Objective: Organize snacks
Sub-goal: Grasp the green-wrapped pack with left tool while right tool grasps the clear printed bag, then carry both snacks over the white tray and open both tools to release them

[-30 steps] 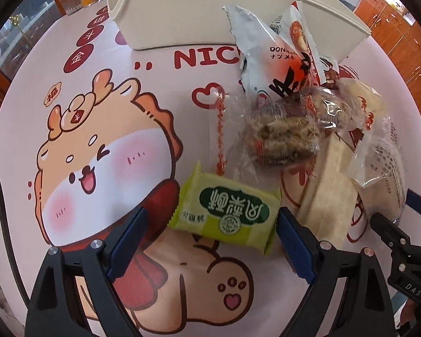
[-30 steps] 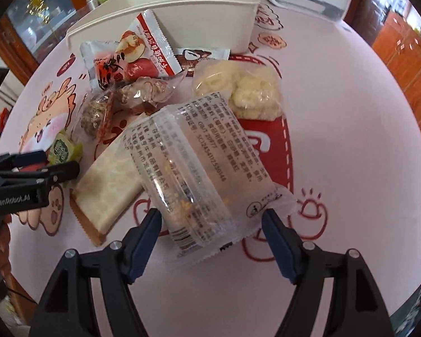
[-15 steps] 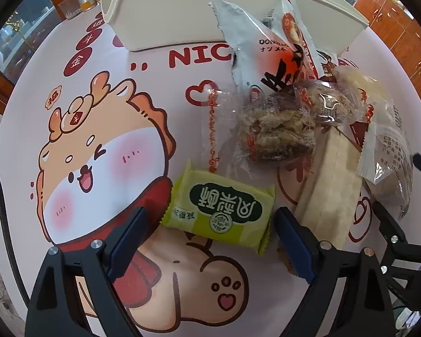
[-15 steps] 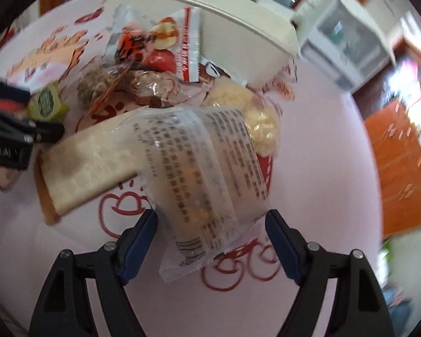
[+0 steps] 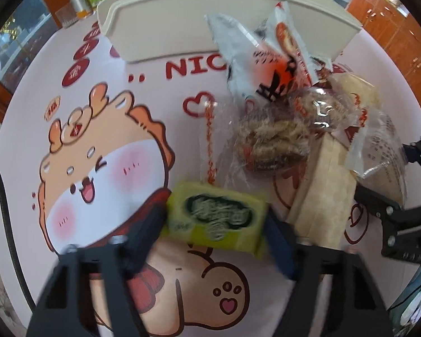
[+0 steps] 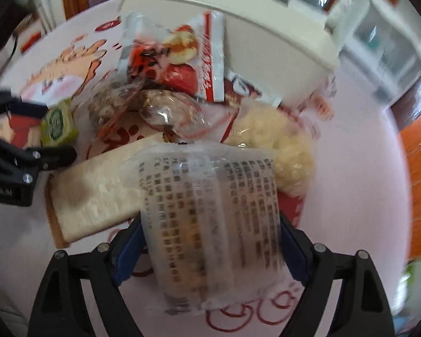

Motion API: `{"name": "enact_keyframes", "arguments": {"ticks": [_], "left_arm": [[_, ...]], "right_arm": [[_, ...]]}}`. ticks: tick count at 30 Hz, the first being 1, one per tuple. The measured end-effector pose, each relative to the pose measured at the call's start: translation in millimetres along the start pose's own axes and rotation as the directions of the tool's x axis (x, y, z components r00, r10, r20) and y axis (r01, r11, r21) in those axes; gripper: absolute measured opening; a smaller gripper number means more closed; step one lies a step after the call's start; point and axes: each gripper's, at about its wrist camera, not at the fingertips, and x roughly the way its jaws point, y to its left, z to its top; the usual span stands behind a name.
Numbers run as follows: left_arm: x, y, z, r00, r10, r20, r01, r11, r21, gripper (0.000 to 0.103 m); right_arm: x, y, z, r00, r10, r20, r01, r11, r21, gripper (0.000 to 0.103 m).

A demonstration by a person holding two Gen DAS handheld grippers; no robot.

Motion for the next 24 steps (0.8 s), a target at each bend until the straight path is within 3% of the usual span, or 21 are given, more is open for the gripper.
{"name": "enact_keyframes", "arguments": {"ticks": [6,13,24], "left_arm": [[-6.9,3.0,-2.3,1.000,-0.018,-0.001,0.017,0.999,-0.028,0.052],[-34.8,10.3,-11.4,0.998,-0.037,0.043,0.038,0.999,-0.025,0.052],[-134.9,33.4,23.5,0.978,-0.039,0.207,0.039,0.999,0.006,0.052]], "right_arm": [[-7.9,-10.2,-0.1,0.999,0.033,0.003,-0.033,0.998,0.060,0.066],[-24.2,-11.8,-4.9,0.993,0.116,0.004,-0.114,0.975,0.190,0.064],[-113.1,-22.0,20.9,0.981,0.122,0.153,-0.158,0.956,0.248,0.065]]}}
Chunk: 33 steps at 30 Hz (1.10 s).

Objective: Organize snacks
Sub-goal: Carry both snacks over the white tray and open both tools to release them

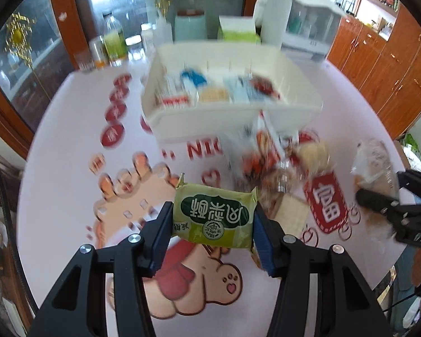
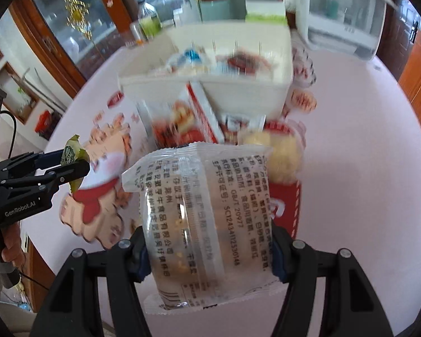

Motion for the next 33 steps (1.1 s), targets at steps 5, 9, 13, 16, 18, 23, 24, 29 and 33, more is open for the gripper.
{"name": "enact_keyframes", "arguments": {"ticks": [5,9,13,16,18,23,24,29,33], "left_arm": [[-43.6,12.5,49.6,0.995,0.034,0.090,-0.037,0.999,0.031,0.052],[-81.3,15.3,90.6,0.984,0.050,0.171,-0.058,0.997,0.043,0.052],[-112.4,14.9,131.2,0.967,0.067,0.244,-0.084,0.995,0.061,0.052],[-124.2,10.6,160.7,0.955,0.087,0.284,-0.113,0.991,0.076,0.053],[-126.9,7.9,179.8,0.948,0.108,0.300,-0.138,0.987,0.079,0.053],[-107.8,10.4,231.4,0.952,0.128,0.279,-0.147,0.988,0.051,0.053],[-101.3,11.0,237.8,0.954,0.129,0.272,-0.146,0.988,0.045,0.053],[-54.6,15.9,267.2,0.968,0.137,0.208,-0.143,0.990,0.016,0.053],[-9.7,17.9,274.0,0.981,0.137,0.136,-0.138,0.990,-0.001,0.053]], "right_arm": [[-55.1,5.1,45.7,0.994,-0.035,0.107,0.037,0.999,-0.018,0.065],[-92.4,6.6,90.3,0.979,-0.088,0.184,0.097,0.994,-0.043,0.065],[-128.4,12.5,137.1,0.953,-0.142,0.269,0.170,0.982,-0.082,0.065],[-143.5,16.2,171.8,0.936,-0.172,0.307,0.211,0.972,-0.100,0.066],[-148.9,15.6,196.2,0.927,-0.192,0.321,0.236,0.966,-0.103,0.066],[-135.7,7.9,244.8,0.928,-0.208,0.308,0.244,0.967,-0.080,0.066],[-131.0,6.7,250.2,0.932,-0.204,0.300,0.236,0.969,-0.073,0.066],[-89.5,-8.4,274.6,0.956,-0.184,0.229,0.197,0.980,-0.034,0.067],[-44.2,-18.6,285.6,0.976,-0.153,0.154,0.155,0.988,-0.004,0.067]]}}
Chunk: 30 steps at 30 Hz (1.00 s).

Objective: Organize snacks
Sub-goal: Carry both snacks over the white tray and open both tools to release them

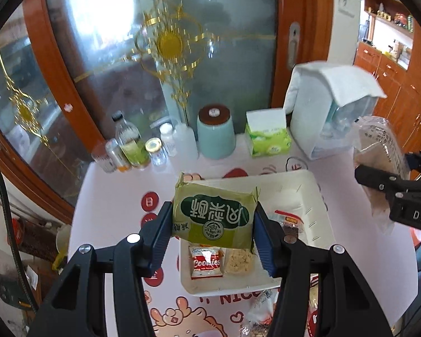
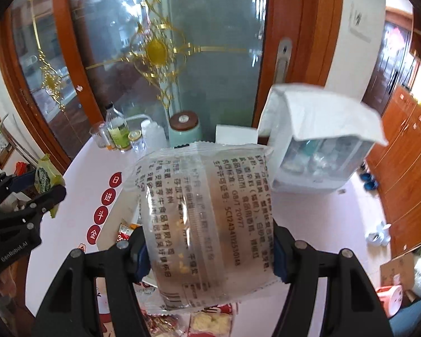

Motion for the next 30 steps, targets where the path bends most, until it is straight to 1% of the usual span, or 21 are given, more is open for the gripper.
{"name": "enact_keyframes", "arguments": {"ticks": [6,8,9,10,11,13,15,21,23,26,30], "left_arm": [[59.6,-5.0,-5.6,0.995,-0.005,-0.101,0.003,1.000,-0.022,0.054],[72.8,-6.3,-7.5,0.992,-0.003,-0.125,0.001,1.000,-0.019,0.056],[78.1,-6.6,-8.8,0.991,-0.002,-0.135,0.000,1.000,-0.018,0.058],[84.3,-8.2,-10.7,0.989,-0.003,-0.148,0.000,1.000,-0.017,0.063],[88.1,-8.8,-11.4,0.988,-0.001,-0.155,-0.002,1.000,-0.017,0.066],[95.4,-8.9,-11.2,0.987,-0.007,-0.160,0.003,1.000,-0.020,0.079],[98.9,-8.3,-11.1,0.988,-0.012,-0.157,0.008,1.000,-0.027,0.083],[100.0,-4.0,-13.0,0.986,-0.011,-0.166,0.004,0.999,-0.040,0.083],[100.2,-1.3,-14.7,0.986,-0.011,-0.168,0.003,0.999,-0.048,0.083],[97.9,2.0,-17.4,0.986,-0.006,-0.167,-0.003,0.998,-0.056,0.083],[92.9,6.8,-20.8,0.985,0.000,-0.170,-0.011,0.998,-0.065,0.083]], "right_arm": [[56.6,5.8,-1.1,0.995,0.046,-0.086,-0.045,0.999,0.010,0.067],[74.0,9.6,-1.5,0.992,0.055,-0.110,-0.056,0.998,-0.001,0.068],[81.7,11.9,-1.2,0.991,0.060,-0.120,-0.061,0.998,-0.005,0.069],[87.4,13.7,-0.6,0.990,0.064,-0.128,-0.065,0.998,-0.008,0.069],[93.1,15.0,0.4,0.988,0.072,-0.138,-0.074,0.997,-0.007,0.071],[104.5,17.3,1.8,0.983,0.099,-0.157,-0.099,0.995,0.007,0.075],[113.3,18.0,2.4,0.977,0.128,-0.170,-0.126,0.992,0.023,0.079],[128.2,14.3,5.3,0.970,0.151,-0.189,-0.140,0.988,0.068,0.080],[132.6,11.8,4.9,0.965,0.162,-0.204,-0.147,0.985,0.086,0.080],[137.6,10.5,2.9,0.954,0.200,-0.221,-0.179,0.978,0.111,0.080],[140.3,13.6,0.0,0.949,0.187,-0.253,-0.161,0.980,0.120,0.082]]}}
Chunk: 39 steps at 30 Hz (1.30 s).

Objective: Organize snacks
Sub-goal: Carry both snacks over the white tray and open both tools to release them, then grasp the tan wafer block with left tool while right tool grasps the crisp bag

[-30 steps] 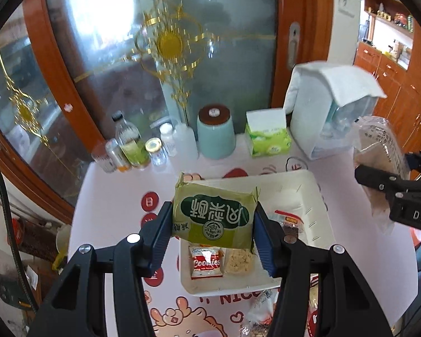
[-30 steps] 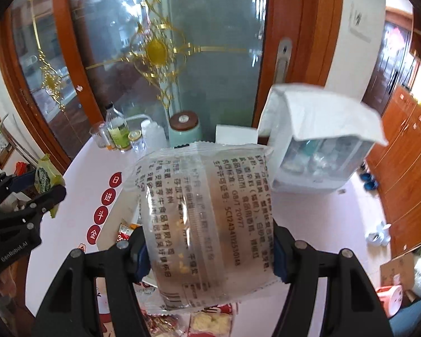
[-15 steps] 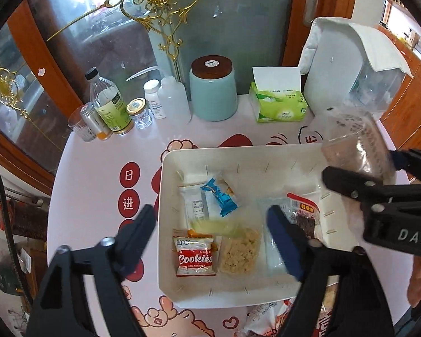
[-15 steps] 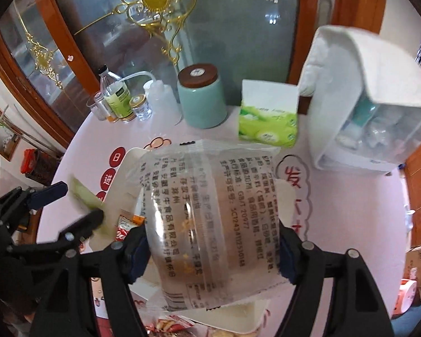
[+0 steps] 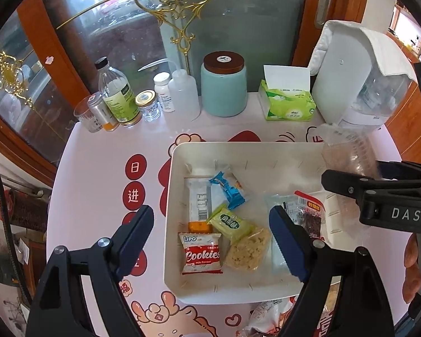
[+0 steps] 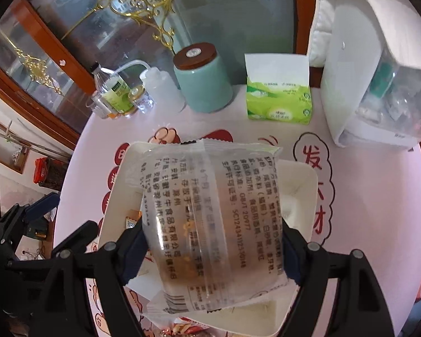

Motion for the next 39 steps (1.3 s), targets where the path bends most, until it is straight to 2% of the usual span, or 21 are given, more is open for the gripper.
{"name": "enact_keyframes", "arguments": {"ticks": [3,6,14,21,27,32,39], "left_arm": [[-6.0,2.3,-4.1,1.000,0.006,0.005,-0.006,1.000,0.001,0.083],[-15.0,4.2,-7.8,1.000,0.012,0.015,-0.012,1.000,0.003,0.083],[-51.2,8.3,-20.3,0.998,-0.002,0.056,0.002,1.000,0.002,0.083],[-93.8,9.2,-40.8,0.995,-0.021,0.100,0.020,1.000,0.019,0.083],[-137.4,11.5,-75.2,0.989,-0.057,0.140,0.047,0.996,0.070,0.084],[-167.6,10.3,-111.2,0.982,-0.093,0.164,0.073,0.989,0.127,0.087],[-186.4,-2.5,-166.5,0.972,-0.170,0.161,0.135,0.969,0.206,0.089]], "right_arm": [[-9.1,3.5,-3.1,0.999,-0.008,0.047,0.008,1.000,-0.013,0.084],[-23.7,6.2,-4.4,0.995,0.010,0.099,-0.008,1.000,-0.017,0.091],[-60.9,10.2,-18.1,0.988,0.005,0.157,-0.004,1.000,-0.011,0.092],[-103.3,12.8,-45.6,0.975,-0.040,0.218,0.040,0.999,0.005,0.092],[-145.5,17.5,-85.3,0.960,-0.084,0.268,0.079,0.996,0.028,0.092],[-177.3,20.5,-131.0,0.941,-0.115,0.318,0.096,0.993,0.073,0.092],[-199.6,29.5,-203.8,0.926,-0.175,0.333,0.159,0.984,0.075,0.092]]}}
